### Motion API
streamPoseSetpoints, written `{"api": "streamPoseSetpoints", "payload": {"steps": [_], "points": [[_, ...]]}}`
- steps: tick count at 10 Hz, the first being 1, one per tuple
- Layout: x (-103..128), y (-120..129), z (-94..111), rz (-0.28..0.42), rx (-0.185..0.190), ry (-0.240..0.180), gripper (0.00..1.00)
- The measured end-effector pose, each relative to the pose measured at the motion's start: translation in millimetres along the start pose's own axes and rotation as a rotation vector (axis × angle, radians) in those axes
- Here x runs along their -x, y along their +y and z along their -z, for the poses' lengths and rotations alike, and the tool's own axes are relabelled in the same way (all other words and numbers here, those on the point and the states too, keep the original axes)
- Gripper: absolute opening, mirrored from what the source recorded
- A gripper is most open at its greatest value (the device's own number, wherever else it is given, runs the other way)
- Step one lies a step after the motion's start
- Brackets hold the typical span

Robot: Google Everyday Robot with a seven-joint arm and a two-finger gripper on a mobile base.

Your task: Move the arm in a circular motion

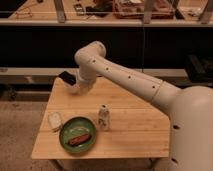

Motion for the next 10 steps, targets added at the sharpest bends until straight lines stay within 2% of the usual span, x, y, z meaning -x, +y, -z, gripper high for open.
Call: {"api": "streamPoseSetpoints", "payload": {"steps": [1, 2, 3, 4, 6, 7, 8, 9, 10], "points": [[-9.4, 24.4, -14.7, -0.044, 0.049, 0.002, 0.00], [-14.5, 67.1, -29.9, -0.117, 0.116, -0.007, 0.00], [-15.3, 125.9, -42.3, -0.221, 0.198, -0.024, 0.00], [-13.0, 174.2, -48.6, -0.313, 0.257, -0.037, 0.00], [3.4, 261.0, -50.3, -0.475, 0.351, -0.067, 0.00], [15.7, 304.3, -46.3, -0.553, 0.390, -0.079, 0.00], [29.1, 338.7, -42.4, -0.622, 0.409, -0.093, 0.00], [47.4, 369.1, -37.2, -0.690, 0.412, -0.117, 0.00], [61.5, 386.4, -30.9, -0.733, 0.402, -0.133, 0.00]]}}
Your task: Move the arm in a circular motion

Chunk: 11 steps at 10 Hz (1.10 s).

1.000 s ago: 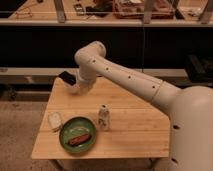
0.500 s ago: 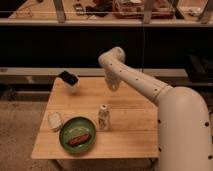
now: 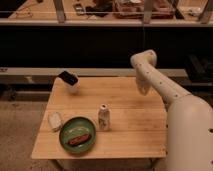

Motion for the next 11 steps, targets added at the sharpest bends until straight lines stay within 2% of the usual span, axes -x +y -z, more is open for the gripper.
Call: {"api": "streamPoseSetpoints", "payload": {"steps": [2, 4, 5, 6, 7, 8, 9, 11], "points": [[6.2, 42.3, 3.6, -0.047, -0.022, -0.040, 0.00], [23.5, 91.6, 21.7, -0.070, -0.043, -0.050, 0.00], [37.8, 114.2, 34.0, -0.060, -0.043, -0.047, 0.00], [66.8, 139.8, 49.6, -0.031, -0.039, -0.059, 0.00], [88.5, 151.8, 58.0, -0.009, -0.042, -0.070, 0.00], [126.4, 154.9, 71.3, 0.050, -0.060, -0.084, 0.00], [165.2, 143.4, 87.1, 0.131, -0.094, -0.086, 0.00], [228.4, 111.2, 115.2, 0.291, -0.156, -0.086, 0.00]]}}
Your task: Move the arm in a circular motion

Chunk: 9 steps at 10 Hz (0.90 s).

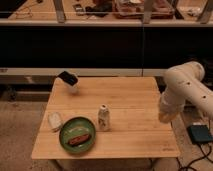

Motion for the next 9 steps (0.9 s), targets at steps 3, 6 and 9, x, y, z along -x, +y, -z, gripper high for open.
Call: {"api": "streamPoseSetpoints", "payload": {"steps": [3, 6, 9], "points": [[50.9, -107.6, 25.4, 0.262, -0.140, 0.008, 0.00], [78.9, -214.2, 42.0, 0.475, -0.267, 0.010, 0.00], [87.5, -312.5, 62.2, 0.649, -0.371, 0.018, 0.00]]}}
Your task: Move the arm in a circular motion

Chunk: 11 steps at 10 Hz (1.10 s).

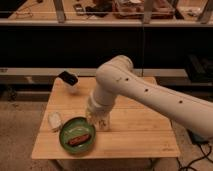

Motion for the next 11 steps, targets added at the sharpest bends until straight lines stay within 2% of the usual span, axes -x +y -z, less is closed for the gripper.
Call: {"api": "streamPoseSetpoints", "payload": {"steps": [2, 3, 4, 6, 9, 10, 11], "points": [[-28.4, -24.7, -8.1, 0.058, -0.021, 0.005, 0.00], [-55.7, -27.8, -18.6, 0.074, -0.002, 0.021, 0.00], [-78.6, -17.8, -28.6, 0.059, 0.035, 0.039, 0.00], [-134.5, 43.1, -52.6, -0.026, 0.172, 0.101, 0.00], [-198.6, 155.9, -69.6, -0.193, 0.366, 0.183, 0.00], [-208.8, 191.2, -68.9, -0.258, 0.415, 0.192, 0.00], [-211.9, 213.3, -67.8, -0.299, 0.443, 0.194, 0.00]]}}
